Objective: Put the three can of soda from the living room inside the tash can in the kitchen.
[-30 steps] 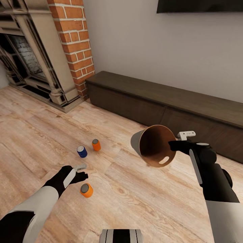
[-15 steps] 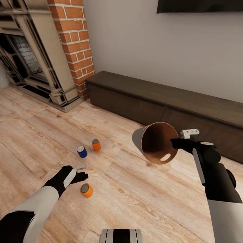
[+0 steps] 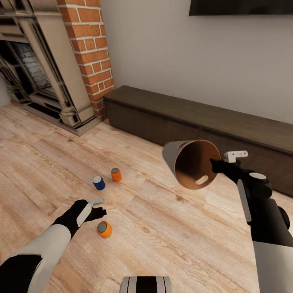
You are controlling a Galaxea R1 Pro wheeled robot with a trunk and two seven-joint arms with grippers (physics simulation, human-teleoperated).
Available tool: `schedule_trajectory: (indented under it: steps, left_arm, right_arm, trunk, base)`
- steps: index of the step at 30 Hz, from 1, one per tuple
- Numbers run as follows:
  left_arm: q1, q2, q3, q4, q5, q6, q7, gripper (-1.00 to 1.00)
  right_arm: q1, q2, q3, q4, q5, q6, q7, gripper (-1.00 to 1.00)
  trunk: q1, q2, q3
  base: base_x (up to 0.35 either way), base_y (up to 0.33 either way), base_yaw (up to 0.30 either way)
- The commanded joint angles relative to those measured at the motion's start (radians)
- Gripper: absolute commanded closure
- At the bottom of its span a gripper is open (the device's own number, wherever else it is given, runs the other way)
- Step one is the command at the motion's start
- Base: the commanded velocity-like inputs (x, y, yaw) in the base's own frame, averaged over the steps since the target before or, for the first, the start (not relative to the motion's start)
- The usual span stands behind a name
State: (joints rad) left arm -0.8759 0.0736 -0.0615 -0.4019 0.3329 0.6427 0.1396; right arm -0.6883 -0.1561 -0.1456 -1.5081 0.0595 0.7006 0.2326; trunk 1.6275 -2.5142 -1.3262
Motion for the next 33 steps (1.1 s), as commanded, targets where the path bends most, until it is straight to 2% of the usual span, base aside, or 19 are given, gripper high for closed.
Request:
schedule_trajectory:
  steps: [1,8,11,15,22,33]
  left_arm:
    - [0.000,0.000,0.000,0.000,0.000,0.000,0.000,-1.00]
    - [0.000,0.000,0.000,0.000,0.000,0.000,0.000,-1.00]
    - [0.000,0.000,0.000,0.000,0.000,0.000,0.000,-1.00]
    - [0.000,0.000,0.000,0.000,0.000,0.000,0.000,-1.00]
    - [0.001,0.000,0.000,0.000,0.000,-0.003,0.000,-1.00]
    - [0.003,0.000,0.001,-0.003,0.000,-0.020,0.000,-1.00]
  right_arm:
    - [0.000,0.000,0.000,0.001,-0.011,-0.009,0.005,1.00]
    - [0.007,-0.003,-0.006,0.004,-0.023,-0.055,0.007,1.00]
    - [0.018,-0.005,-0.019,0.007,-0.031,-0.103,0.021,1.00]
    - [0.026,-0.006,-0.024,0.009,-0.033,-0.122,0.042,1.00]
    - [0.034,-0.008,-0.026,0.013,-0.033,-0.132,0.053,1.00]
    - [0.039,-0.008,-0.026,0.032,-0.032,-0.133,0.054,1.00]
  trunk:
    - [0.000,0.000,0.000]
    - [0.000,0.000,0.000]
    - [0.000,0.000,0.000]
    - [0.000,0.000,0.000]
    - [0.000,0.000,0.000]
    - [0.000,0.000,0.000]
  base:
    - [0.000,0.000,0.000]
    - [0.000,0.000,0.000]
    - [0.000,0.000,0.000]
    - [0.000,0.000,0.000]
    - [0.000,-0.012,0.000]
    - [0.000,-0.148,0.000]
